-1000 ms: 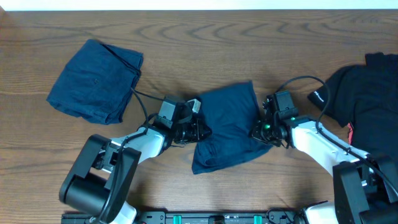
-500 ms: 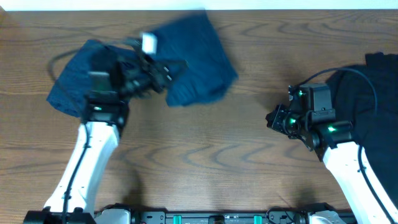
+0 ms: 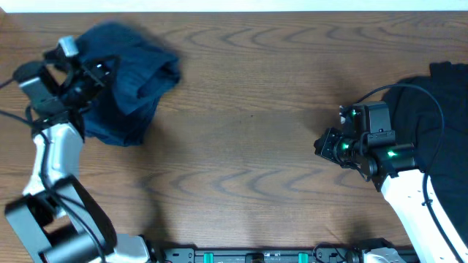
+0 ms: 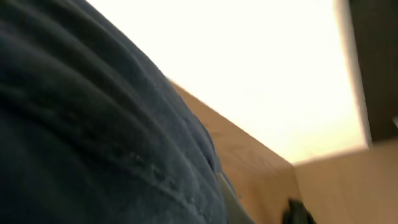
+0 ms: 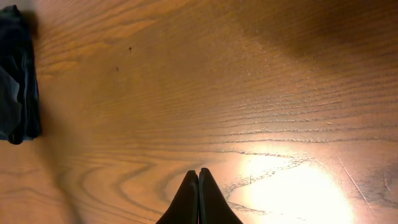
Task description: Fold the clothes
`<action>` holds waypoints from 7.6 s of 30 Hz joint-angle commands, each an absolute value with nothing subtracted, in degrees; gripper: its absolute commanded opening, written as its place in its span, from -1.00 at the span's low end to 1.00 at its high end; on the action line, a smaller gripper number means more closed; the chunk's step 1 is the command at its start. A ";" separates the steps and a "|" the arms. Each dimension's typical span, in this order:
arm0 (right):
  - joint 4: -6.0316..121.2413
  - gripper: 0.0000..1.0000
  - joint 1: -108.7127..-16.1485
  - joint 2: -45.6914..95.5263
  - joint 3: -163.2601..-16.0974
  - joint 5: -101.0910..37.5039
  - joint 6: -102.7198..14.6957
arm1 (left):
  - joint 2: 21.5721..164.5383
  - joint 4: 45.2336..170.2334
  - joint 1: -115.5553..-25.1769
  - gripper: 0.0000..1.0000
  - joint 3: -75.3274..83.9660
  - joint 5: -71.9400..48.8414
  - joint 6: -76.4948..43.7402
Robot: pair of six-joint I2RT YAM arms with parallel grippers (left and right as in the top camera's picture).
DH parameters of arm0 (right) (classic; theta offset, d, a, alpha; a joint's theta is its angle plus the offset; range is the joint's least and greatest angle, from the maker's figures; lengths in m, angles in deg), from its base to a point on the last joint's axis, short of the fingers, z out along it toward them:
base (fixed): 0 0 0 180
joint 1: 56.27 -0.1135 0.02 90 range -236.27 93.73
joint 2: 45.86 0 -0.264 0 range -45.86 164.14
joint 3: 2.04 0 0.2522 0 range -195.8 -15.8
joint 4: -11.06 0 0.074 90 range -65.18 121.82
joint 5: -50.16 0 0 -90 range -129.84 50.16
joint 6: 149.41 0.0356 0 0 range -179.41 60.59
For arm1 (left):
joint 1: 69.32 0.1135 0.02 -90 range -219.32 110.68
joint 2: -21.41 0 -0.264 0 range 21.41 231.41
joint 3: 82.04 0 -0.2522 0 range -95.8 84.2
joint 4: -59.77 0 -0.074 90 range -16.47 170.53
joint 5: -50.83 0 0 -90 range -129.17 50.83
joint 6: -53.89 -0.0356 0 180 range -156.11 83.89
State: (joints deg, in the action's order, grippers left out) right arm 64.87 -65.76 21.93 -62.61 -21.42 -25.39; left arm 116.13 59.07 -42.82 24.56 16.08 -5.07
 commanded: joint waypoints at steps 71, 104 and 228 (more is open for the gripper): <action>73.31 0.98 -68.45 8.47 -82.61 -15.65 -43.64 | 82.01 151.70 -79.54 0.96 2.00 -34.08 -40.54; 37.62 0.99 -58.05 -45.65 -25.28 -32.57 -59.29 | 82.01 151.72 -79.54 0.96 2.00 -34.08 -40.54; 28.07 0.98 -58.16 -45.56 -16.12 -30.43 -59.05 | 21.64 76.73 -73.87 0.96 83.97 -30.65 -40.96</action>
State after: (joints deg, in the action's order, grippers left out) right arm 28.04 -58.70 -45.17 -16.29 -30.65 -58.44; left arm 22.03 74.57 -74.18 83.20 -31.66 -41.02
